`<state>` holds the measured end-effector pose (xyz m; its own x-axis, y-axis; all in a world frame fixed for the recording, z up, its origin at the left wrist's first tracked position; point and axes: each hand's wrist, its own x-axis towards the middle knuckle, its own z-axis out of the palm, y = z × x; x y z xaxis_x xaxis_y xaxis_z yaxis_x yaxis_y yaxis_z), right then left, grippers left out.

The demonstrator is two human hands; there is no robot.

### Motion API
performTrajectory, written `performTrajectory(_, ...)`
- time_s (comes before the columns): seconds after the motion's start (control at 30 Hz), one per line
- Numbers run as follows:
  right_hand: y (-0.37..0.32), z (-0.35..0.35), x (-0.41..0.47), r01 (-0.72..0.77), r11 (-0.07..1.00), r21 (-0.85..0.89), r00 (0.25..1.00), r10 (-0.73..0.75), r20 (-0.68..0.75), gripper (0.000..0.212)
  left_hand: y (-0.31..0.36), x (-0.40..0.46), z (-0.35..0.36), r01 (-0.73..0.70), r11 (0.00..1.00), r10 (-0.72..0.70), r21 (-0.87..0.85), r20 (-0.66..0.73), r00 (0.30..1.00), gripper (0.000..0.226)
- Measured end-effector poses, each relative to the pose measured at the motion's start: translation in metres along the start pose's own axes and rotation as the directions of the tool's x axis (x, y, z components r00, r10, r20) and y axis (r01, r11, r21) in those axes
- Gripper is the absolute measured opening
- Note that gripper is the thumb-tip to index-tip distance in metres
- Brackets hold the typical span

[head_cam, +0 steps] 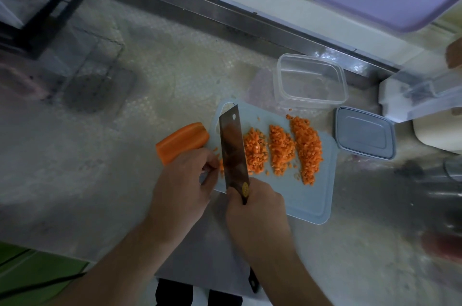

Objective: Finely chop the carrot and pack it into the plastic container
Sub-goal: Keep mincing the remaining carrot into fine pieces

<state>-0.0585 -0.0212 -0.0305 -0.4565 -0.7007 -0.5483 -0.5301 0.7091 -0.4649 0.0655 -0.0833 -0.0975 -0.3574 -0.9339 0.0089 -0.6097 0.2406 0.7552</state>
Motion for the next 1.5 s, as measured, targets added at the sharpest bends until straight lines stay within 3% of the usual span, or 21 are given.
performTrajectory(0.4,-0.004,0.020,0.002,-0.124,0.992,0.008,0.991,0.123,0.049,0.014,-0.007,-0.002,0.006,-0.009,0.999,0.009,0.044,0.007,1.000,0.010)
performTrajectory(0.6,-0.004,0.016,0.001,-0.114,0.993,0.036,0.992,0.112,0.049,0.012,-0.006,-0.005,0.011,-0.029,0.997,0.030,0.067,-0.016,0.999,0.015)
performTrajectory(0.8,0.014,-0.002,0.010,-0.051,0.999,0.015,0.994,0.052,-0.098,0.023,0.005,0.006,0.022,-0.024,0.999,0.024,0.027,-0.028,0.999,0.009)
performTrajectory(0.97,0.022,-0.024,0.014,-0.003,1.000,0.026,0.987,0.007,-0.158,0.029,0.007,-0.002,0.016,0.062,0.997,-0.066,-0.050,-0.088,0.994,0.012)
performTrajectory(1.1,0.018,-0.017,0.009,0.008,1.000,0.023,0.997,-0.006,-0.075,0.025,0.003,-0.015,0.008,0.137,0.989,-0.144,-0.055,-0.144,0.979,0.014)
performTrajectory(1.27,0.024,0.006,0.009,-0.005,1.000,0.024,0.999,0.004,0.044,0.023,0.004,-0.020,0.012,0.165,0.985,-0.170,-0.052,-0.120,0.978,0.012)
performTrajectory(1.5,0.048,-0.025,0.028,-0.052,0.995,0.090,0.997,0.057,-0.052,0.027,0.005,-0.021,0.022,0.154,0.988,-0.148,0.022,-0.161,0.976,0.020)
